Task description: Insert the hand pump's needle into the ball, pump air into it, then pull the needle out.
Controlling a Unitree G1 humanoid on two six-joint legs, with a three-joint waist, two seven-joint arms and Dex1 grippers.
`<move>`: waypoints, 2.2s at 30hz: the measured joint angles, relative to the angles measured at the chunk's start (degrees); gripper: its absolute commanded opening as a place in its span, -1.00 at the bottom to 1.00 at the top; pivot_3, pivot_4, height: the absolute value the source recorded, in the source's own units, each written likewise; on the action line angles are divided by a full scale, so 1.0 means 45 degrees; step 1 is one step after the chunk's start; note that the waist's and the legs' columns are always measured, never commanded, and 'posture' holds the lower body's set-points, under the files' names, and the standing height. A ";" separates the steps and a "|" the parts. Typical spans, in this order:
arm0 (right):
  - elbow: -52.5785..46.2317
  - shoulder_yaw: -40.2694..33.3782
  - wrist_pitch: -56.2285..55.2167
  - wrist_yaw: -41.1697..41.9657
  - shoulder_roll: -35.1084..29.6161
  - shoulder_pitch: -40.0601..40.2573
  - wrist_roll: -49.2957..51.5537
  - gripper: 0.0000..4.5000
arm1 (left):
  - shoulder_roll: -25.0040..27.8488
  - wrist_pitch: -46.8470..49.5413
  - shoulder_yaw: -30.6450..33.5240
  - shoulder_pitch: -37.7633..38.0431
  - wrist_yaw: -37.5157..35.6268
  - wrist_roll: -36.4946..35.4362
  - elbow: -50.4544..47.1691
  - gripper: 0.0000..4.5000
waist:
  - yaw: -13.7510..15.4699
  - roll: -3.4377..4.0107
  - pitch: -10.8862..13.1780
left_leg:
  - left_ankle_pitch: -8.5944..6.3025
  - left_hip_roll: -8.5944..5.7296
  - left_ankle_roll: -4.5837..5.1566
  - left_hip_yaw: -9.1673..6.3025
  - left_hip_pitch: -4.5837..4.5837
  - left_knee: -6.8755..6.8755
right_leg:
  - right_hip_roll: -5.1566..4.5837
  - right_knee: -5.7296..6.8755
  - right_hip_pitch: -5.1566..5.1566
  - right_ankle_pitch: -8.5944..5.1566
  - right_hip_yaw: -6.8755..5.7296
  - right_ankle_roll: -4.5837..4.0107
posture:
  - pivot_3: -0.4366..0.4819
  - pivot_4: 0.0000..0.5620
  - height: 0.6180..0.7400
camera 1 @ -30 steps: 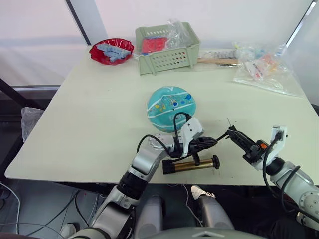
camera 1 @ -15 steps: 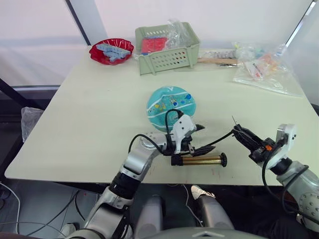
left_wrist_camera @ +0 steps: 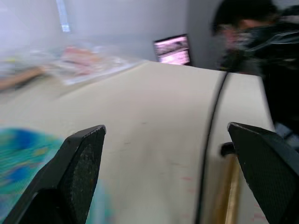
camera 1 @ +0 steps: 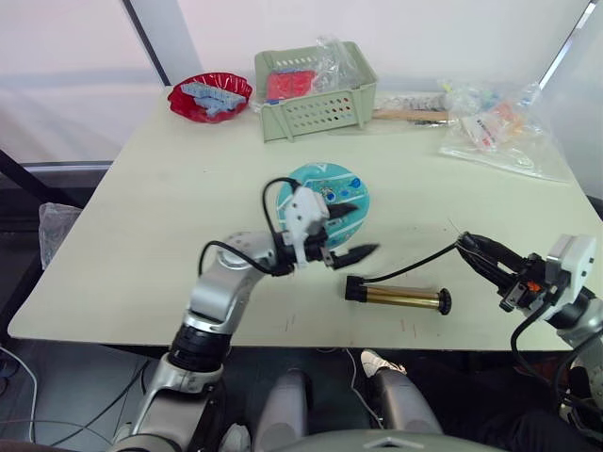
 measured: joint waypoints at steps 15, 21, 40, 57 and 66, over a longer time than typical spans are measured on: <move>0.1034 0.0188 -0.1457 0.1149 0.0072 -0.0300 -0.0462 -0.86 | 0.2517 0.2107 0.1658 -0.2006 0.1131 0.0410 0.1789 0.97 | 0.0008 -0.0019 0.0025 | 0.0000 -0.0001 0.0000 0.0001 -0.0002 -0.0004 | -0.0004 -0.0005 0.0001 0.0002 -0.0002 0.0003 | -0.05 -0.47 0.94; 0.1087 0.0519 -0.1544 0.1233 0.0243 -0.0439 -0.0510 -0.86 | 0.2440 0.2961 0.1101 -0.2311 0.1566 0.0783 0.2230 0.97 | 0.0021 -0.0020 0.0025 | 0.0000 -0.0002 0.0000 0.0001 -0.0003 -0.0002 | -0.0005 -0.0004 0.0001 0.0003 -0.0003 0.0003 | -0.05 -0.47 0.94; 0.1121 0.0688 -0.1793 0.1194 0.0602 -0.0420 -0.0789 -0.86 | 0.1857 0.3540 0.0463 -0.2955 0.1572 0.1047 0.3585 -0.56 | 0.0017 -0.0020 0.0026 | 0.0000 -0.0002 -0.0001 0.0000 -0.0001 -0.0001 | -0.0004 0.0004 0.0001 0.0005 -0.0004 0.0004 | -0.05 -0.47 0.94; -0.0658 0.2747 0.5266 -0.2305 -0.0988 -0.4072 -0.0506 -0.86 | 0.1341 0.2626 0.0322 -0.2754 0.1719 0.1289 0.3762 -0.99 | 0.0010 -0.0020 0.0025 | 0.0001 -0.0008 0.0000 -0.0005 0.0005 0.0010 | -0.0011 0.0029 -0.0001 0.0006 -0.0005 0.0000 | -0.05 -0.47 0.94; -0.0766 0.4214 1.0843 -0.3317 -0.1682 -0.8181 0.0165 -0.86 | 0.1164 0.1905 0.0350 -0.2439 0.1792 0.1402 0.3762 -0.99 | 0.0064 -0.0024 0.0023 | 0.0001 -0.0023 0.0000 -0.0042 -0.0027 0.0018 | -0.0027 0.0018 -0.0003 0.0023 -0.0042 -0.0030 | -0.05 -0.47 0.94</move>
